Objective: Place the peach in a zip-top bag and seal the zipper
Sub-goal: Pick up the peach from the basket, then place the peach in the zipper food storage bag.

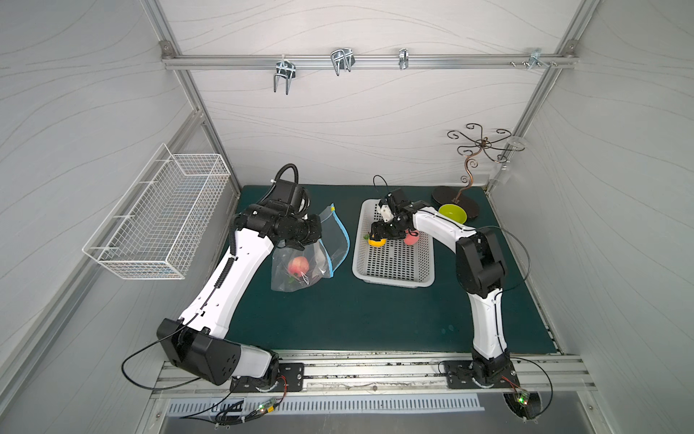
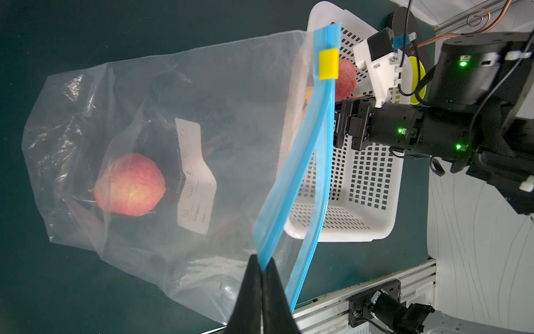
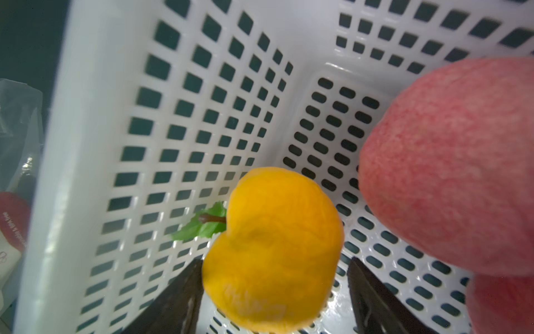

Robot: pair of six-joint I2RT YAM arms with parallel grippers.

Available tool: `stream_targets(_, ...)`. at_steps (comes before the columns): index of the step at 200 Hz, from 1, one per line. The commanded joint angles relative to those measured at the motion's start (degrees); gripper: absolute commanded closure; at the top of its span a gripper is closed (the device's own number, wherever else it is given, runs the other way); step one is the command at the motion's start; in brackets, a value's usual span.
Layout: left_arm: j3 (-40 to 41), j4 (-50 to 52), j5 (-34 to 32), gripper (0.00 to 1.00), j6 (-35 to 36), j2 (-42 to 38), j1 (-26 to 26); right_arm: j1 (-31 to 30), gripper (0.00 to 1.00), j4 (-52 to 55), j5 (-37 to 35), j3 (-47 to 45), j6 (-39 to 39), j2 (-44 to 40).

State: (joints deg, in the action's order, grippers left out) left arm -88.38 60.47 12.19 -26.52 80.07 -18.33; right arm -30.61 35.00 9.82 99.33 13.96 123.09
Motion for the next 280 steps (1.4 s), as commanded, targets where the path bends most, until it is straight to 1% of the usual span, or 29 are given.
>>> stream_targets(1,-0.9,-1.2,-0.7,1.0,0.8,-0.5,-0.2,0.4,0.25,0.8,1.9,2.0,0.7,2.1)
stream_targets(17,-0.9,-1.2,-0.8,1.0,0.9,-0.5,-0.2,0.4,0.31,1.1,3.2,2.3,1.0,2.6)
stream_targets(33,-0.9,-1.1,-0.9,1.0,0.9,-0.5,-0.2,0.4,0.36,0.7,3.6,1.5,1.2,1.2)
stream_targets(70,-0.9,-1.1,-0.9,1.0,0.9,-0.4,-0.2,0.7,0.37,-0.4,2.7,-1.9,1.4,-5.7)
stream_targets(88,-1.1,-1.1,-0.8,1.0,0.9,-0.4,-0.2,1.2,0.38,-1.7,3.8,-4.1,2.1,-10.0)
stream_targets(99,-1.1,-1.2,-0.8,1.0,0.9,-0.4,-0.2,1.7,0.38,-2.9,6.4,-5.4,2.8,-12.6)
stream_targets(122,-1.0,-1.3,-0.8,1.0,0.7,-0.4,-0.2,2.4,0.39,-7.4,14.3,-8.4,4.8,-17.9)
stream_targets(158,-1.0,-1.3,-0.9,1.0,0.7,-0.4,-0.2,2.1,0.4,-15.3,25.4,-12.6,7.1,-24.4)
stream_targets(190,-0.8,-1.6,-0.8,1.0,0.6,-0.3,-0.2,-0.2,0.4,-16.6,30.8,-12.8,5.8,-26.8)
stream_targets(219,-0.9,-1.7,-0.8,1.0,0.7,-0.3,-0.2,-4.2,0.4,-16.2,32.9,-11.4,3.4,-26.5)
stream_targets(234,-0.8,-1.7,-0.8,1.0,0.7,-0.3,-0.2,-6.4,0.4,-15.6,32.6,-10.2,2.4,-25.7)
stream_targets(280,-0.7,-1.8,-0.5,1.0,0.6,-0.3,-0.2,-10.7,0.4,-11.9,27.0,-6.0,0.7,-22.2)
